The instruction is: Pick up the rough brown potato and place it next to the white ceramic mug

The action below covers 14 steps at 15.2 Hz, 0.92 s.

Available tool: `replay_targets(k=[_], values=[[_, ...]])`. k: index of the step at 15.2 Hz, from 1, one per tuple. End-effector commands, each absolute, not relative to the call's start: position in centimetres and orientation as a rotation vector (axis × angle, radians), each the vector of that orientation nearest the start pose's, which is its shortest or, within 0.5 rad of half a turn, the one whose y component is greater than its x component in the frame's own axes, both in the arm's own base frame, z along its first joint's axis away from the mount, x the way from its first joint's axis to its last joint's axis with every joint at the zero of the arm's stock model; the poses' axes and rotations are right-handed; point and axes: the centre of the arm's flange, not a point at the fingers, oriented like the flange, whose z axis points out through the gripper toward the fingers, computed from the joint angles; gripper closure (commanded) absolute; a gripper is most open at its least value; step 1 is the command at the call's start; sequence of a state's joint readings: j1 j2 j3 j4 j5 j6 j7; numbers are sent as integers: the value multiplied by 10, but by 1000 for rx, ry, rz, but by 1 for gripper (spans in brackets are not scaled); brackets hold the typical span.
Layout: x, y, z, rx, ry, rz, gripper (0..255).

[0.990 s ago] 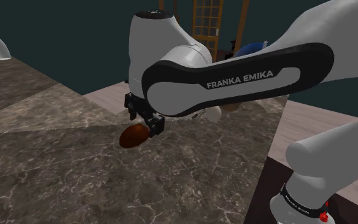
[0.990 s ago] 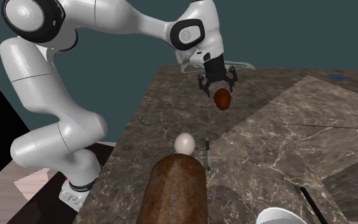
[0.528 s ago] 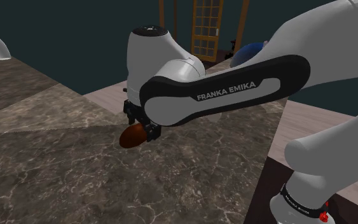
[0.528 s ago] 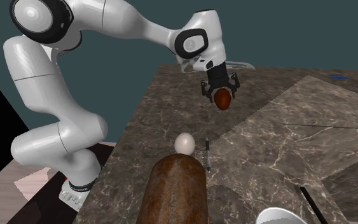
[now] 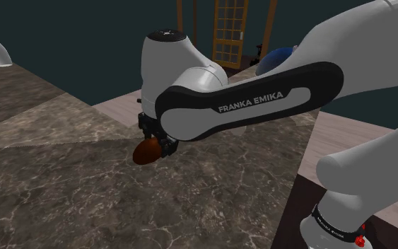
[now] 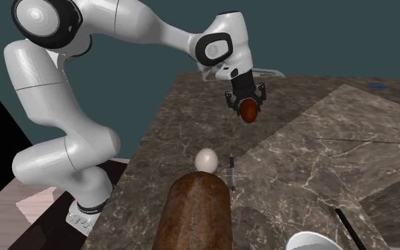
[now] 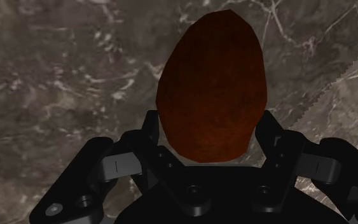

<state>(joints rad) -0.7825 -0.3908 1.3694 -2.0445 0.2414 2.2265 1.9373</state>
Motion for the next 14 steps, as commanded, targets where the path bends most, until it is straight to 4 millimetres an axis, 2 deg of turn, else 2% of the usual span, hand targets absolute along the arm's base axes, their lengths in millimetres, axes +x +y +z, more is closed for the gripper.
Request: replay_targets(k=[1,9,14], values=[[429,360,489,-2189,1911,-365,255],[429,360,489,-2189,1911,-365,255],[429,360,516,-2189,1911,-365,255]])
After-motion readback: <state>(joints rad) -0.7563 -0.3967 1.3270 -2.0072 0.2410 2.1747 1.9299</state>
